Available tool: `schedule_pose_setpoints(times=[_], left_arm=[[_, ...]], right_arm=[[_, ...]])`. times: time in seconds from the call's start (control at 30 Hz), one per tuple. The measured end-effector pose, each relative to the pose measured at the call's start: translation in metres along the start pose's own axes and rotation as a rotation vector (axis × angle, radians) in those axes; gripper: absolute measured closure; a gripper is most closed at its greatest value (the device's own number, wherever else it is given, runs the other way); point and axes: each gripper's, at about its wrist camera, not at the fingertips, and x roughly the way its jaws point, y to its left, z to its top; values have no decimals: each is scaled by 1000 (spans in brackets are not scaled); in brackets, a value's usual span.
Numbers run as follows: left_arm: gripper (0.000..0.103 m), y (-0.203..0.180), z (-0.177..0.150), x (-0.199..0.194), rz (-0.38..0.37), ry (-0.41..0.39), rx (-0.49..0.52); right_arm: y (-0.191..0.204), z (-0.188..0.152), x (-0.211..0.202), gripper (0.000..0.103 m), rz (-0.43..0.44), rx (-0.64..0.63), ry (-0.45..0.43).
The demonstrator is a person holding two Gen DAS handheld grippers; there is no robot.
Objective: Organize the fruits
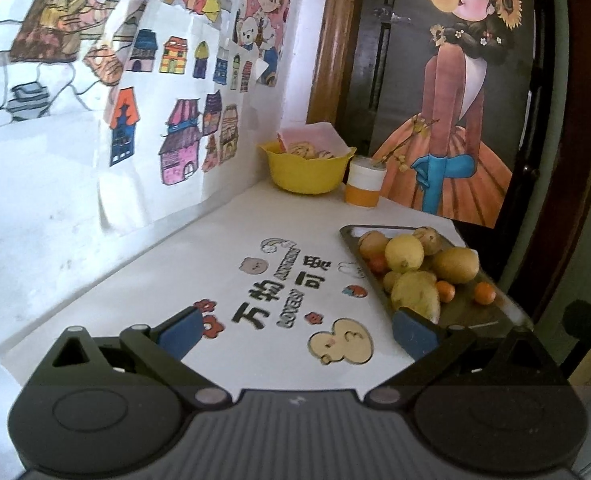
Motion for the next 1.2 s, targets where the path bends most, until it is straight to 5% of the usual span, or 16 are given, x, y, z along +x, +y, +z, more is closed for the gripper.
schedule_pose_setpoints(times=[1.2], left_arm=[[0,37,-43,-35,54,-80,15]], right_arm=[[27,-48,0,1,-23,8,-10]])
